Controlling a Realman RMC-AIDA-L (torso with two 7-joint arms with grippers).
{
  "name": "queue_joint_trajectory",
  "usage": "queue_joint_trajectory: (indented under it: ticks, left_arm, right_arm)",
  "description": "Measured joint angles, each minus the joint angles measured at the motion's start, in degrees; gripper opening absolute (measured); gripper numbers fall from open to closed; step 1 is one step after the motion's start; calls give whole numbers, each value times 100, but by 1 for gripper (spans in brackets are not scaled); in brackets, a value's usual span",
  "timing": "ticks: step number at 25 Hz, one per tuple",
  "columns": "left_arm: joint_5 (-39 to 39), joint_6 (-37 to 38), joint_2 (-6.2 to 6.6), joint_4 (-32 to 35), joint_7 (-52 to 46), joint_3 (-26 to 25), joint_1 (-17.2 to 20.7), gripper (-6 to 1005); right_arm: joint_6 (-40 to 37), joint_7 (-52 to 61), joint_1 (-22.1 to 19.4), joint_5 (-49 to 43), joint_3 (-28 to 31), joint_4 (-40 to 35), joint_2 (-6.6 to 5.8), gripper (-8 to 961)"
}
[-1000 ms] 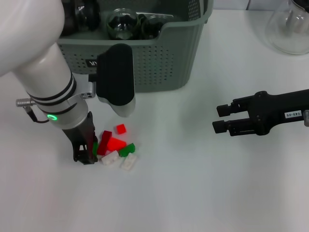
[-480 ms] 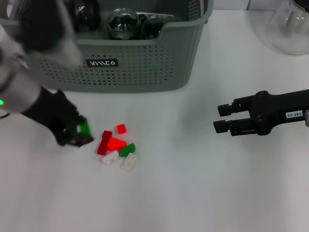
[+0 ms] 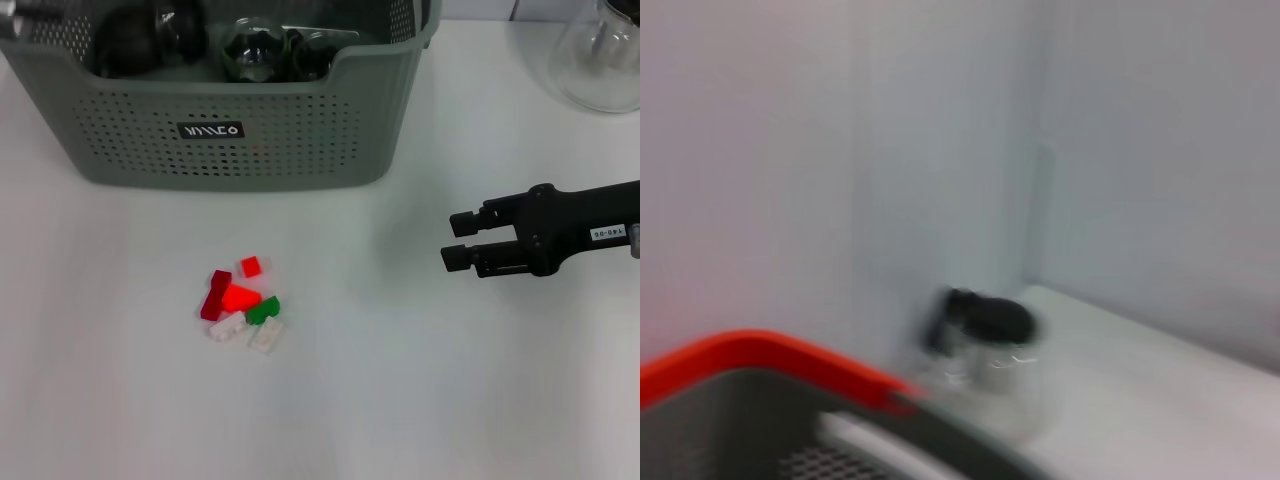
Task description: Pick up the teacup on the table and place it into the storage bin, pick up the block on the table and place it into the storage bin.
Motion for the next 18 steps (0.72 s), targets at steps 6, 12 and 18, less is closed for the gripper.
queue_joint_trajectory:
  ticks: [6,12,18]
  left_arm:
    - [2149,-677,122,-981,-777,96,-1160,450]
    - [3448,-722,199,-1646,-1080,258,-1780,460]
    - [3722,-434,636,-1887,-1707,741,-1921,470]
  right_arm:
    - [1,12,13,0,-3,-11,-7,598]
    - [5,56,17,0,-7,-11,-50,597]
    - [15,64,29,-7,-6,-11,-70,597]
